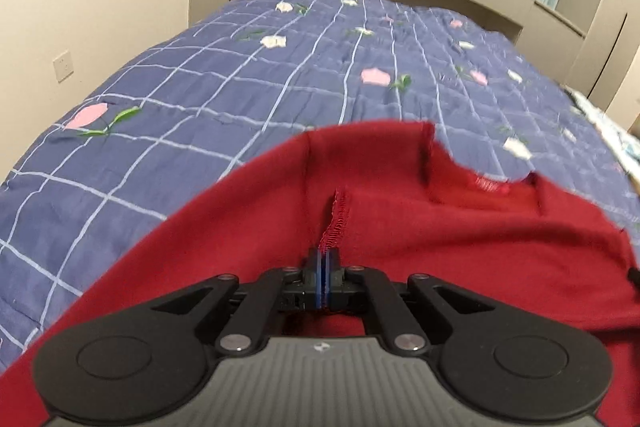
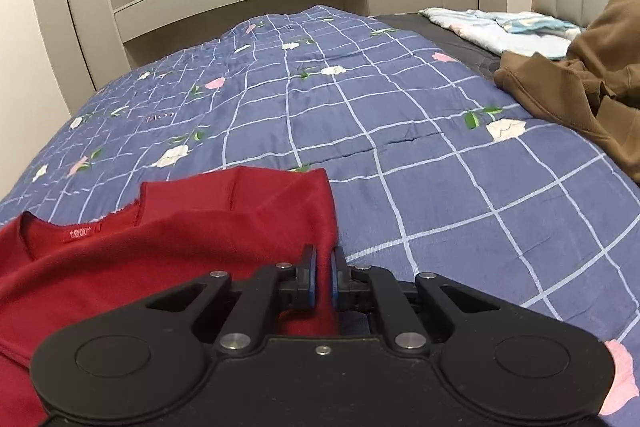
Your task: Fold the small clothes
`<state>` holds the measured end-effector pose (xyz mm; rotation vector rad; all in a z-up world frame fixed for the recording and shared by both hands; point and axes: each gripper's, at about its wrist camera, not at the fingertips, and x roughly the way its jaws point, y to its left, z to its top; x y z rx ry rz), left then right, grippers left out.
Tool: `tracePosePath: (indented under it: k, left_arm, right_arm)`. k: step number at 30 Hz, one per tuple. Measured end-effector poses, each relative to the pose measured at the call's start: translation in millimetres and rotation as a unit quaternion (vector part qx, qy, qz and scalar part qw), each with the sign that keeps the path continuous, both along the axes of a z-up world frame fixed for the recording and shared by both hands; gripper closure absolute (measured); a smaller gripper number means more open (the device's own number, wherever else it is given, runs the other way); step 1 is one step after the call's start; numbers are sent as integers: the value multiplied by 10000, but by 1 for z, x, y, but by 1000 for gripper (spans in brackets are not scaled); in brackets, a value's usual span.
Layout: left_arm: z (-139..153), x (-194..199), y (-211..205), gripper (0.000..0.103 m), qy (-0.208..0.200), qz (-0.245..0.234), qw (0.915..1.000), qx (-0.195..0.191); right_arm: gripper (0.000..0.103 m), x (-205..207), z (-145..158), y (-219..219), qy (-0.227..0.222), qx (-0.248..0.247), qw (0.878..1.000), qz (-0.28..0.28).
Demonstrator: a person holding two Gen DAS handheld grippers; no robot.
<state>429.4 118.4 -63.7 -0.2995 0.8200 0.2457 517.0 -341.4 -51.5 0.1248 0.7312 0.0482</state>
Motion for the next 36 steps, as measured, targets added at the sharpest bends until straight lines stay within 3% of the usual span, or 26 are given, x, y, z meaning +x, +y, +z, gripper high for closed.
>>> tracePosePath:
  k: [3,4,5,6,7,8,10,11,14,18,22,24,27,31,36]
  left_arm:
    - [4,0,1,99,33,-15,10000,-63]
    - [7,-2,4,94,6,-11,9998,-195]
    - [10,-4,6,81,-27,4,9995,-320]
    - [13,-6,6,70,-68,20,9992,-387]
    - [17,-9,7,44,-119,66,9991,-404]
    - [23,-15,8,31,-214,133,9990,-374]
    - [33,-25,7,27,-366,185,9987,-294]
    - [39,-31,7,20,-403,180,9987,-266]
    - [56,-53,11,3,-499,355,9980,-159]
    - [77,-92,26,1,-562,599,9966,20]
    - [93,-141,51,1,-554,1021,9930,200]
    - [99,-167,68,1,-584,1256,9900,262]
    - [104,-206,94,1,-556,1636,9842,379]
    - [102,-256,131,1,-514,2179,9739,379]
    - [94,-305,166,1,-463,2680,9620,236]
  right_arm:
    - [80,-4,5,4,-57,-172,9998,47]
    - [67,-8,9,5,-93,-221,9997,62]
    - [51,-13,13,5,-140,-228,9996,114]
    - [43,-18,18,6,-213,-218,9994,172]
    - [33,-25,22,7,-294,-219,9991,228]
    - [28,-32,27,9,-371,-241,9986,301]
    - [17,-48,36,16,-473,-325,9972,475]
    - [10,-56,39,20,-519,-368,9965,542]
    - [1,-81,48,35,-693,-441,9931,841]
    - [1,-116,56,69,-914,-622,9845,1358]
    - [1,-153,61,121,-1098,-725,9668,2189]
    - [1,-173,61,153,-1180,-772,9508,2759]
    - [1,-208,62,202,-1415,-1043,9162,3600]
    - [1,-259,64,264,-1710,-1206,8531,4780]
    - [9,-298,66,319,-1025,-376,7835,6118]
